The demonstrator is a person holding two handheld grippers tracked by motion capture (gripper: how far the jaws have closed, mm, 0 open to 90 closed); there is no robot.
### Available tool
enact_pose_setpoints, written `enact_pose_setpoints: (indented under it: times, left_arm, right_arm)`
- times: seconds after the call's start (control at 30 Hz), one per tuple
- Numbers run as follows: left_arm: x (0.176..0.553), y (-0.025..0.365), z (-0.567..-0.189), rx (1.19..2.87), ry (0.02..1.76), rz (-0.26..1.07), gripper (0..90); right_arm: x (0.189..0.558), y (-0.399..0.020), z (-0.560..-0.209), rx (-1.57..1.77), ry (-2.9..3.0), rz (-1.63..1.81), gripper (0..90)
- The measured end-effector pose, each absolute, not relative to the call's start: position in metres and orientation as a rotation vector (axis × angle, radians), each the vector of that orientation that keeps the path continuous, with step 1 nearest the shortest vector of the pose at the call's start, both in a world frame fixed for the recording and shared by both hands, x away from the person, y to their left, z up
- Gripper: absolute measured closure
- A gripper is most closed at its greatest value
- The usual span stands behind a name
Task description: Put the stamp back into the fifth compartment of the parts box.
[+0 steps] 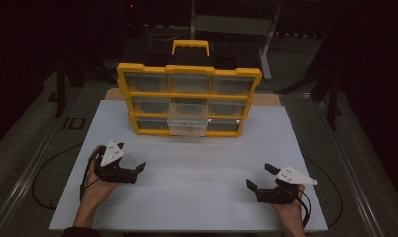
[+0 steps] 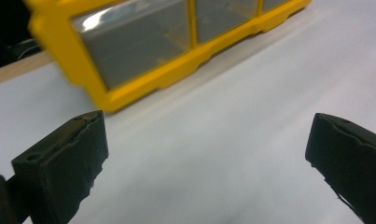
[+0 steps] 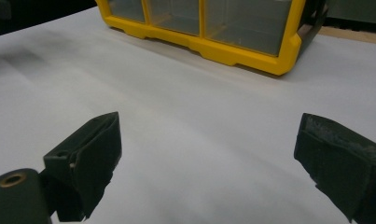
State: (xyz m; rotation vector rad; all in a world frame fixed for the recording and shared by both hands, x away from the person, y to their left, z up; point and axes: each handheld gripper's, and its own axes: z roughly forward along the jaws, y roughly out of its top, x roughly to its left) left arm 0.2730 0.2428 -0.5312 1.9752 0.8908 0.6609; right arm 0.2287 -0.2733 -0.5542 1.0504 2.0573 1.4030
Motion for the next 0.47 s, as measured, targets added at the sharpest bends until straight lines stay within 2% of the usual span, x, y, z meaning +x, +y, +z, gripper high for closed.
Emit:
enact_pose_setpoints:
  times: [0.23, 0.47]
  left_arm:
    - [0.242, 0.27, -0.532, 1.825, 0.938, 0.739, 0.1]
    - [0.239, 0.282, -0.539, 1.821, 0.968, 0.741, 0.1]
  right_arm:
    - [0.223, -0.271, -0.553, 1.036, 2.057, 1.42, 7.2]
    - [0.219, -0.271, -0.552, 1.031, 2.052, 1.414, 7.2]
